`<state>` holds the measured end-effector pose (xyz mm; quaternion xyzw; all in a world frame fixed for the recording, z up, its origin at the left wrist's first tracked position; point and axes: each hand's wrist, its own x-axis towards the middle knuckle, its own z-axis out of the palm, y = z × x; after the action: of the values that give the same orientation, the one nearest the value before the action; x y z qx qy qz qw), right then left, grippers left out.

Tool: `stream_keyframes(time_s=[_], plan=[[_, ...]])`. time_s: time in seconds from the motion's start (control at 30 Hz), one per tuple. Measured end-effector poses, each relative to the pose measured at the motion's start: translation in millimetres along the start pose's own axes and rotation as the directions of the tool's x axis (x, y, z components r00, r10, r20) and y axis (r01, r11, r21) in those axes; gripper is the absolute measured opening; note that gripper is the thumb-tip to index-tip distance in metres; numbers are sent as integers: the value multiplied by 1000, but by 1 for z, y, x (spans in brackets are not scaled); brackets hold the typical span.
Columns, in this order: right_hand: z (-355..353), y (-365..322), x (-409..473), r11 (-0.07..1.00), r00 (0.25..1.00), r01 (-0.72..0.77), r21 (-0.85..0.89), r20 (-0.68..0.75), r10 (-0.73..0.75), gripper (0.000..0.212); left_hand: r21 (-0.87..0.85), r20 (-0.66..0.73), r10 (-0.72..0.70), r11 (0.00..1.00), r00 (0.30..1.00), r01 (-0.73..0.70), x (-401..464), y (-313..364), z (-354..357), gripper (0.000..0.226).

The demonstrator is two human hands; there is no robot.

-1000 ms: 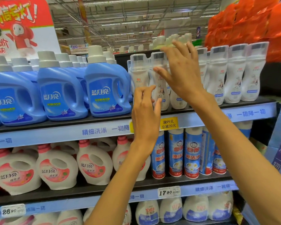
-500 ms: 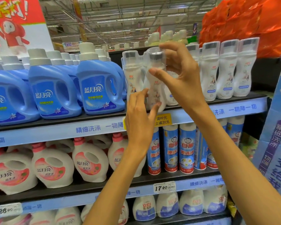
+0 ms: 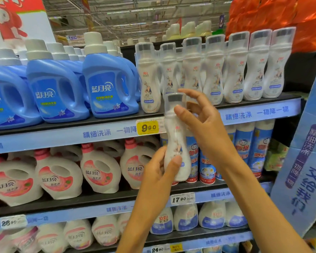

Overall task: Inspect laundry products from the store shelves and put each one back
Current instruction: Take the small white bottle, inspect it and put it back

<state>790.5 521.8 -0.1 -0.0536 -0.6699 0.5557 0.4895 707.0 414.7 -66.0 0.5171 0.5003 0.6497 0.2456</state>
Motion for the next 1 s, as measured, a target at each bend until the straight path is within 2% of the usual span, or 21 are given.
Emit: stream_keyframes(time_s=[0.1, 0.2, 0.33, 0.4, 0.53, 0.6, 0.73, 0.87, 1.0], plan=[[0, 10, -5, 982, 987, -140, 127, 90, 130, 32, -90, 35, -106, 990, 994, 108, -13, -12, 3, 35], [-2, 12, -9, 985, 990, -124, 118, 78, 116, 31, -160, -3, -173, 972, 985, 170, -18, -19, 4, 36], [-4, 12, -11, 990, 997, -75, 121, 5, 74, 46, -207, -77, -234, 955, 969, 214, -19, -24, 5, 53], [-1, 15, -15, 981, 995, -96, 166, -20, 101, 51, -263, -95, -258, 938, 961, 226, -20, -24, 7, 58], [10, 23, -30, 923, 979, -203, 326, 41, 201, 54, -372, -42, -324, 883, 945, 287, -24, -23, 11, 59], [10, 24, -35, 917, 973, -230, 327, 68, 220, 47, -394, -8, -348, 863, 937, 317, -27, -25, 11, 59], [9, 26, -38, 946, 975, -223, 234, 42, 219, 40, -344, -38, -334, 889, 942, 302, -31, -26, 10, 58], [12, 24, -36, 959, 979, -202, 201, 12, 204, 43, -153, -58, -230, 964, 971, 219, -32, -27, 6, 47], [12, 18, -32, 894, 962, -271, 357, 61, 268, 53, -237, -28, -220, 949, 975, 207, -36, -21, 1, 44]])
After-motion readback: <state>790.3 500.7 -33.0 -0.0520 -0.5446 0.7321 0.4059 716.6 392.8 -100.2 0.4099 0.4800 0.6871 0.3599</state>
